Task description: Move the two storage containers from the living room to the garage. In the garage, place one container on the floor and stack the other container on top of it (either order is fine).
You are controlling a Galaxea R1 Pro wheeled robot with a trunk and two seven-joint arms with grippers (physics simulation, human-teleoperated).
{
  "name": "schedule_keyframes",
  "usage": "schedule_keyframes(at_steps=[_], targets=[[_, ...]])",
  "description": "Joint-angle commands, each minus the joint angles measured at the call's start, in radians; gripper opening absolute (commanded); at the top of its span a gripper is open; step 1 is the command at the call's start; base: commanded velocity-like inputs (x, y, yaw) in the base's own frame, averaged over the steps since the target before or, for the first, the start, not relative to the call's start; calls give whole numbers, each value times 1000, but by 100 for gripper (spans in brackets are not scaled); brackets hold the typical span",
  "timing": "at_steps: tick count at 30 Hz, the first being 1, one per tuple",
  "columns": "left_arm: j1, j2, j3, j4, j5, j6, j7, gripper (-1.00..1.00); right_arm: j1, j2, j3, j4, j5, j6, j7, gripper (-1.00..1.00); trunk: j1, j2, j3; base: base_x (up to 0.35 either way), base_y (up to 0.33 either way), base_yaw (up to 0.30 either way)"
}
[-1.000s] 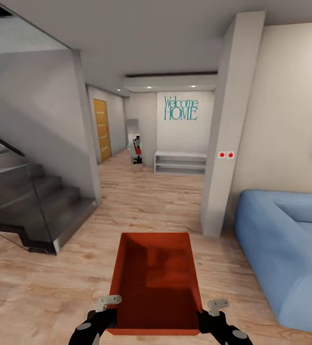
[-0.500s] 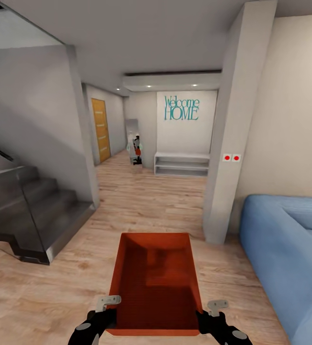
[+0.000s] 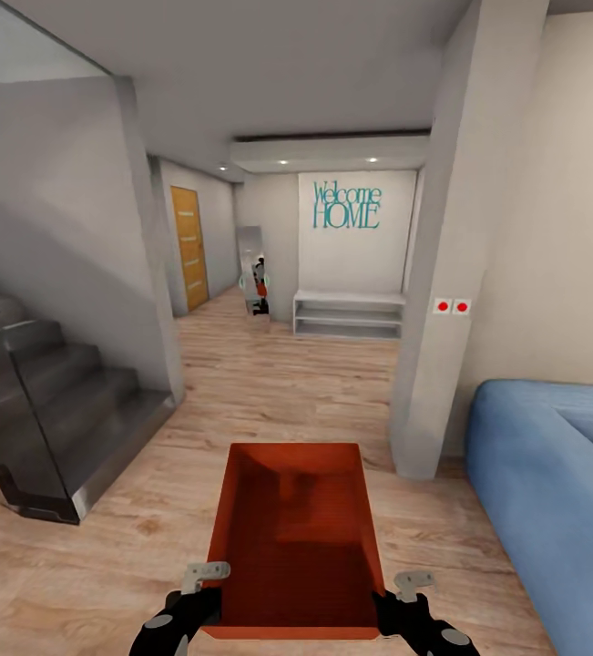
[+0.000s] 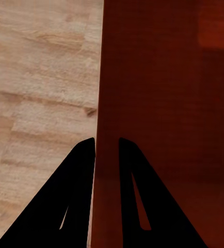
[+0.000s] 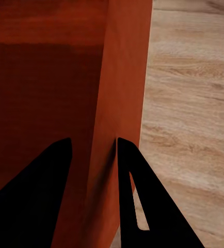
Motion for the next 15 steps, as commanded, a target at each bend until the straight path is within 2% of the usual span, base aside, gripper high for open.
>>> schedule_keyframes(at_steps=[1, 15], targets=[[-1, 0, 53, -16, -7, 6, 4, -100, 0, -3, 24, 0, 67, -2, 23, -100, 1, -1, -2, 329, 0, 0], [-1, 0, 51, -16, -7, 6, 4, -100, 0, -3, 25, 0, 67, -2, 23, -100, 1, -1, -2, 329, 0, 0]])
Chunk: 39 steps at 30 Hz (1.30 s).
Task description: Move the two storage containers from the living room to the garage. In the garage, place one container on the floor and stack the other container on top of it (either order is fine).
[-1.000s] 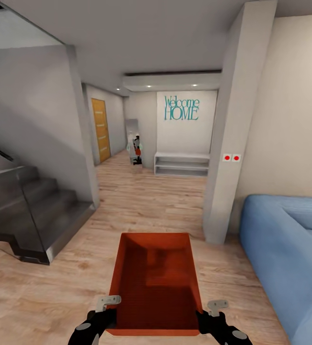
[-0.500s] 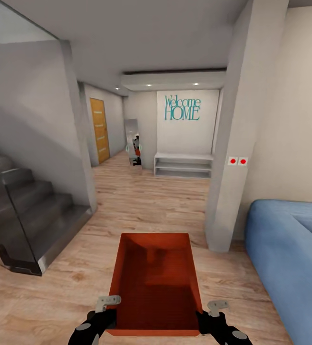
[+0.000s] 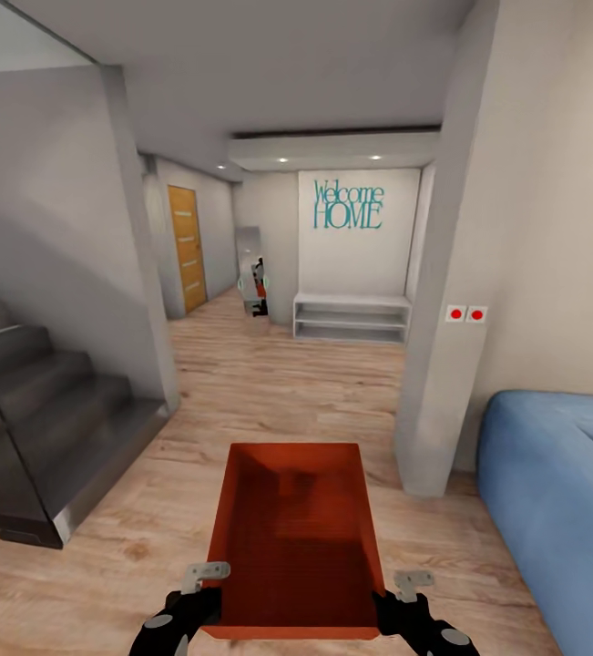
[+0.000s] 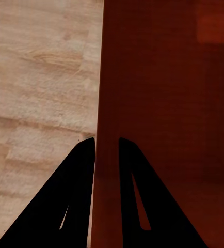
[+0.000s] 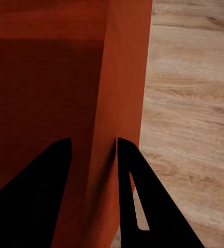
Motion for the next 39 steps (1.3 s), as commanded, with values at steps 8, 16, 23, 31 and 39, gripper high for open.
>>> schedule_keyframes(at_steps=[8, 16, 23, 31, 39], targets=[[-1, 0, 51, -15, -7, 6, 4, -100, 0, -3, 23, 0, 69, -2, 24, -100, 1, -1, -2, 329, 0, 0], [-1, 1, 53, -17, -5, 6, 4, -100, 0, -3, 20, 0, 67, -3, 22, -100, 1, -1, -2, 329, 0, 0], [-1, 1, 53, -17, -7, 6, 4, -100, 0, -3, 21, 0, 67, -3, 22, -100, 1, -1, -2, 329, 0, 0], [-1, 1, 53, -16, -7, 6, 4, -100, 0, -3, 21, 0, 67, -3, 22, -100, 1, -1, -2, 329, 0, 0], [-1, 0, 53, -16, -7, 6, 4, -100, 0, -3, 21, 0, 68, -3, 22, -100, 1, -1, -2, 329, 0, 0]])
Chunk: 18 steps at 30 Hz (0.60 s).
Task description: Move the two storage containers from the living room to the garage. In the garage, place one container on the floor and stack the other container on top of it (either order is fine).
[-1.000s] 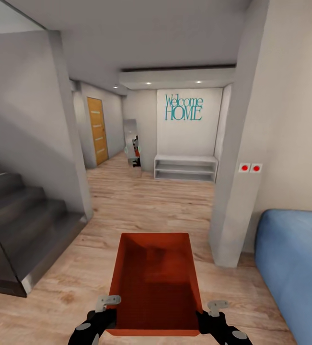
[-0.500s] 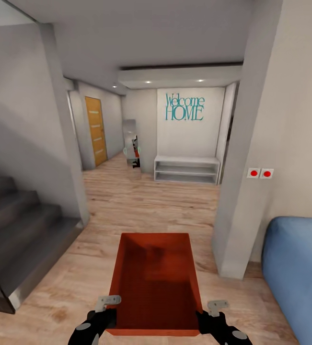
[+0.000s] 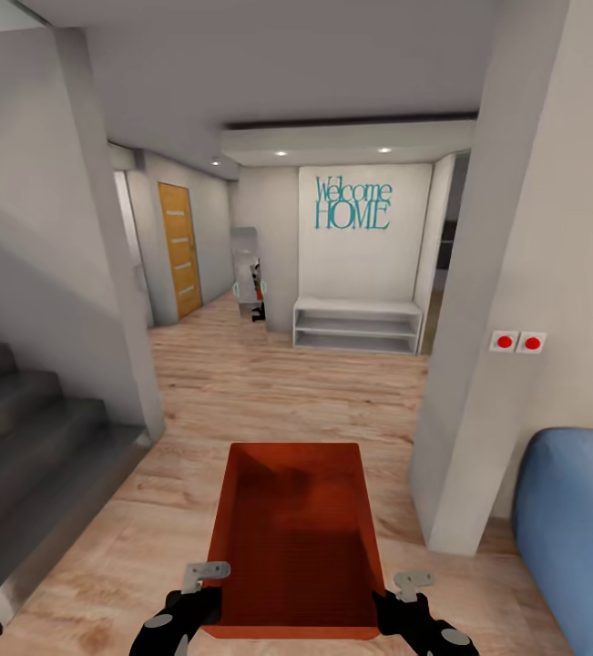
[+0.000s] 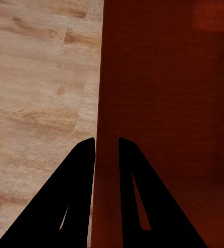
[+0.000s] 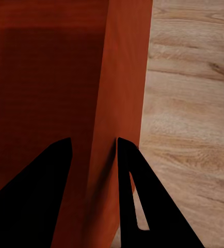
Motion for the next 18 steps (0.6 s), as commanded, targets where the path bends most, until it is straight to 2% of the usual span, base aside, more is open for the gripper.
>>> schedule_keyframes(at_steps=[1, 14, 18], targets=[[-1, 0, 54, -15, -7, 6, 4, -100, 0, -3, 24, 0, 67, -2, 21, -100, 1, -1, -2, 329, 0, 0], [-1, 0, 53, -14, -7, 6, 4, -100, 0, -3, 25, 0, 67, -2, 21, -100, 1, -1, -2, 329, 0, 1], [-1, 0, 53, -14, -6, 6, 4, -100, 0, -3, 25, 0, 67, -2, 21, -100, 1, -1, -2, 329, 0, 138]])
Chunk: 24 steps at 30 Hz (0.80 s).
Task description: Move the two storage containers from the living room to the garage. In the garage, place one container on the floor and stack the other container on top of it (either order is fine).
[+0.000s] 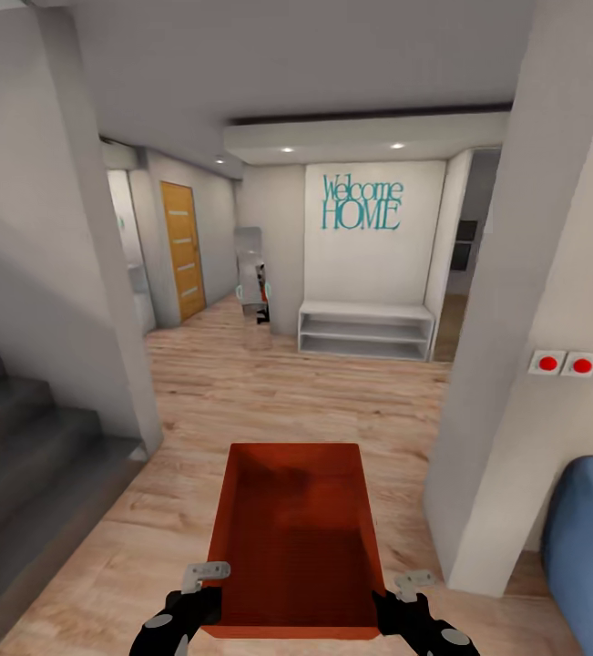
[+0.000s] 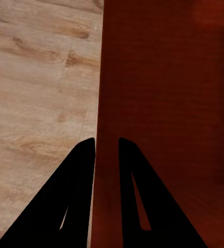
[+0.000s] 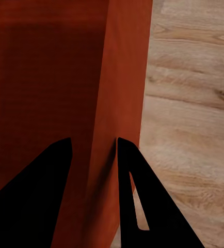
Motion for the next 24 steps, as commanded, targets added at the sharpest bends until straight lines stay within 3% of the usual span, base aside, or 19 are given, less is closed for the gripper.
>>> schedule_keyframes(at_steps=[1, 10, 24], targets=[[-1, 0, 53, -14, -6, 6, 4, -100, 0, -3, 24, 0, 68, -2, 21, -100, 1, -1, -2, 329, 0, 197], [-1, 0, 53, -14, -6, 6, 4, -100, 0, -3, 24, 0, 68, -2, 21, -100, 1, -1, -2, 329, 0, 201], [-1, -1, 53, -14, -6, 6, 4, -100, 0, -3, 24, 0, 69, -2, 21, -100, 1, -1, -2, 329, 0, 12]])
